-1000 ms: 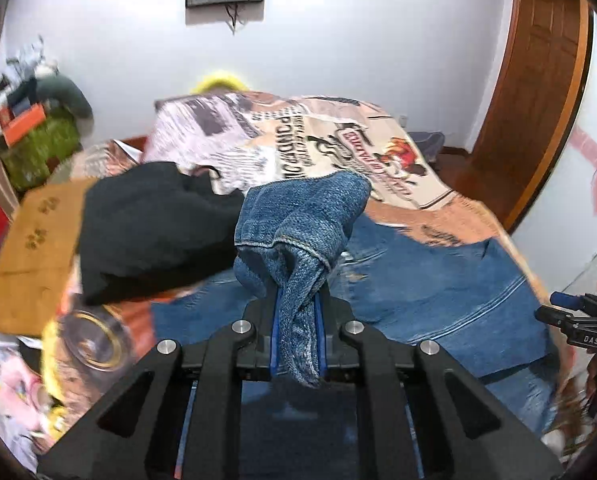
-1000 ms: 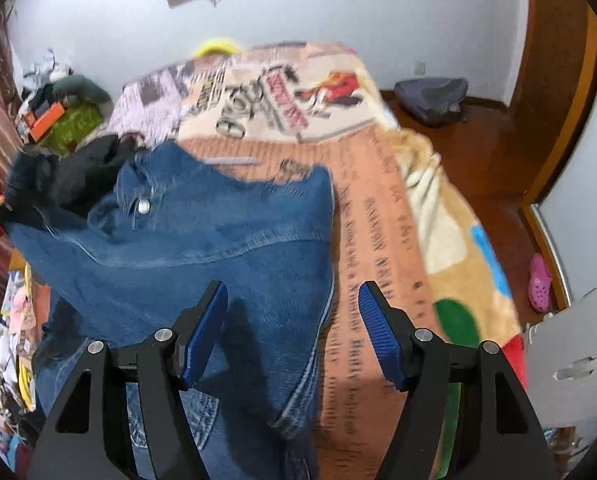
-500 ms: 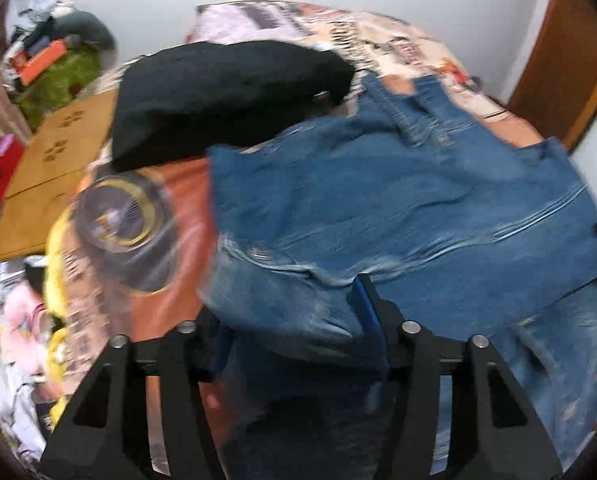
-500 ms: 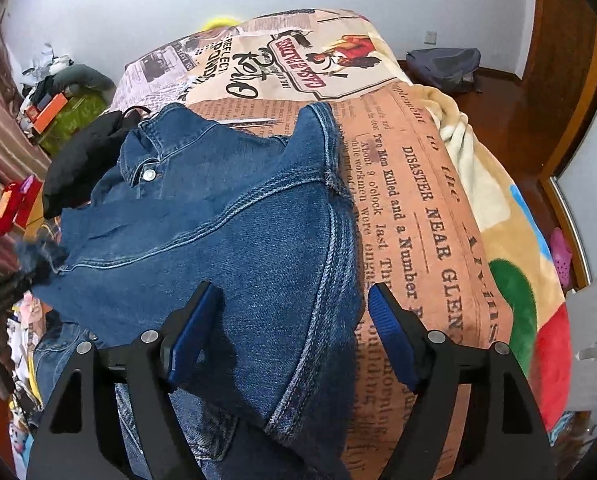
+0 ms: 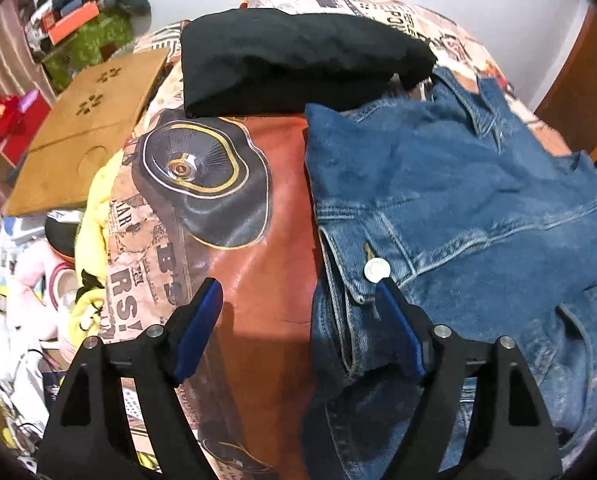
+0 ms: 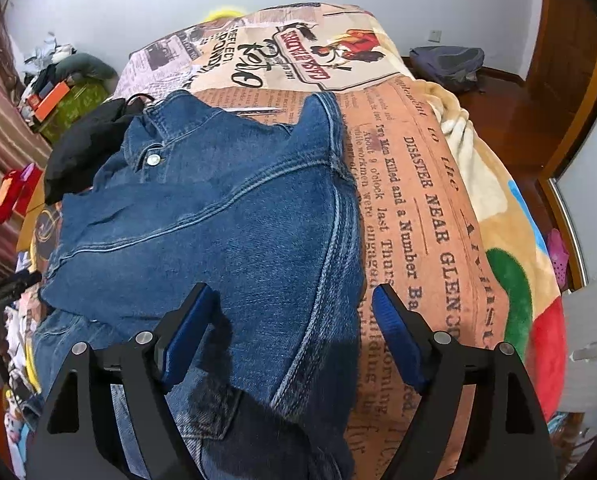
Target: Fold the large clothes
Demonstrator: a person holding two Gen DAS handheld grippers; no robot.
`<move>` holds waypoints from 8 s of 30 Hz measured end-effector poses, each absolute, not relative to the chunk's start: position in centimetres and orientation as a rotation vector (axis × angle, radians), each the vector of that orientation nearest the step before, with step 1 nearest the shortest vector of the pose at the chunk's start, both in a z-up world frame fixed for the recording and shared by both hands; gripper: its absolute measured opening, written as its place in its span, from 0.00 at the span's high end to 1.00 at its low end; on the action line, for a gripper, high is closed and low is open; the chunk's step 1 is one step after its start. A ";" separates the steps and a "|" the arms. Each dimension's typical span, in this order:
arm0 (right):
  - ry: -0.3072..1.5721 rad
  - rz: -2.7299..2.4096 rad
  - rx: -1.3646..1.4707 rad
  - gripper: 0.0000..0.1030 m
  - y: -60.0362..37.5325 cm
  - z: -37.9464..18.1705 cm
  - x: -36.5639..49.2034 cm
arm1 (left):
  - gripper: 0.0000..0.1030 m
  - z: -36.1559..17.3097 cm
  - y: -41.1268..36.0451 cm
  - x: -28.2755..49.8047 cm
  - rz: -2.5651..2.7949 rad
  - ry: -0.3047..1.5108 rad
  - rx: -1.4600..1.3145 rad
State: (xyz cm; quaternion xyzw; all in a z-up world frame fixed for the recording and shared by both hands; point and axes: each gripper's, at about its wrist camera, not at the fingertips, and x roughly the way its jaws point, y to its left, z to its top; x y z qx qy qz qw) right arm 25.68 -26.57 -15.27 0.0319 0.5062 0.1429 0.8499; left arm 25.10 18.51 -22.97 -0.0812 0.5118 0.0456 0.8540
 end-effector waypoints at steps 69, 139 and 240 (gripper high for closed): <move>1.025 0.280 -0.004 0.72 -27.8 -11.8 31.9 | 0.55 -21.1 13.1 29.7 -0.034 1.077 -0.134; 0.962 0.274 0.151 0.93 -28.2 -16.1 32.5 | 0.88 -24.3 14.6 28.4 0.092 0.961 -0.241; 1.151 0.552 -0.185 0.47 -18.1 -16.1 31.8 | 0.37 -21.7 11.2 32.4 -0.144 1.120 -0.015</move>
